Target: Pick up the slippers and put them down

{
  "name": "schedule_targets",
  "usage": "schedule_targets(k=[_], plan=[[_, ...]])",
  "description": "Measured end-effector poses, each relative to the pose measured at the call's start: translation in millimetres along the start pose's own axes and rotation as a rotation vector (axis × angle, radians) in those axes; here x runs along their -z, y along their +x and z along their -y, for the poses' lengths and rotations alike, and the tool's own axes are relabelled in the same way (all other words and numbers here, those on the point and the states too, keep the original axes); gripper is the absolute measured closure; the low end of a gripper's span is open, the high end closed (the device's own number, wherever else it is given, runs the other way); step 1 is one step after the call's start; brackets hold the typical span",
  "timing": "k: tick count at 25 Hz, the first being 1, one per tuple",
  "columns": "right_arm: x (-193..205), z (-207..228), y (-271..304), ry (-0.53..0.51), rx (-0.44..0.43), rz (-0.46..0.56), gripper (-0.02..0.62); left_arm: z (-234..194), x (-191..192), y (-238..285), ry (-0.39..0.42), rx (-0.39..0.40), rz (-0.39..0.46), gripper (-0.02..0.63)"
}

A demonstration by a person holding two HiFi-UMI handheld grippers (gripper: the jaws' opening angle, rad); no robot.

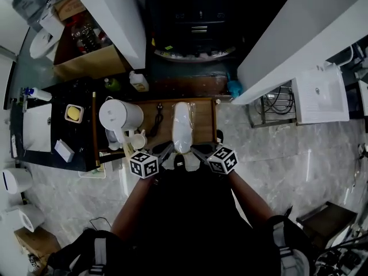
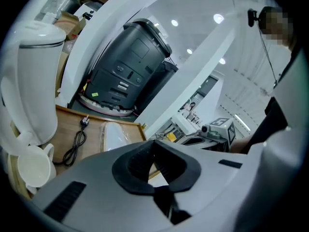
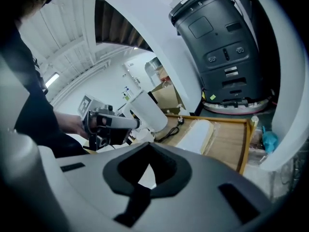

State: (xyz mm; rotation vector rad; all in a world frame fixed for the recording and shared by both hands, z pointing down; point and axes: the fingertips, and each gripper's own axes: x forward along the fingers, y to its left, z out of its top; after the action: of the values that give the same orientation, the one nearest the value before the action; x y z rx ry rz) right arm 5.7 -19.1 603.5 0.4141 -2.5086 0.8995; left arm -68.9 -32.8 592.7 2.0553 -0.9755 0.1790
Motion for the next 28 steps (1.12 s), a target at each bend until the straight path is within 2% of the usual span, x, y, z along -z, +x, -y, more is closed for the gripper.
schedule_targets(k=[11, 28], plan=[[-37, -33, -11, -0.09, -0.002, 0.088, 0.588, 30, -10, -11, 0.116, 0.081, -0.016, 0.594], [-38, -33, -12, -0.076, 0.024, 0.113, 0.588, 38, -13, -11, 0.119, 0.13, -0.01, 0.594]])
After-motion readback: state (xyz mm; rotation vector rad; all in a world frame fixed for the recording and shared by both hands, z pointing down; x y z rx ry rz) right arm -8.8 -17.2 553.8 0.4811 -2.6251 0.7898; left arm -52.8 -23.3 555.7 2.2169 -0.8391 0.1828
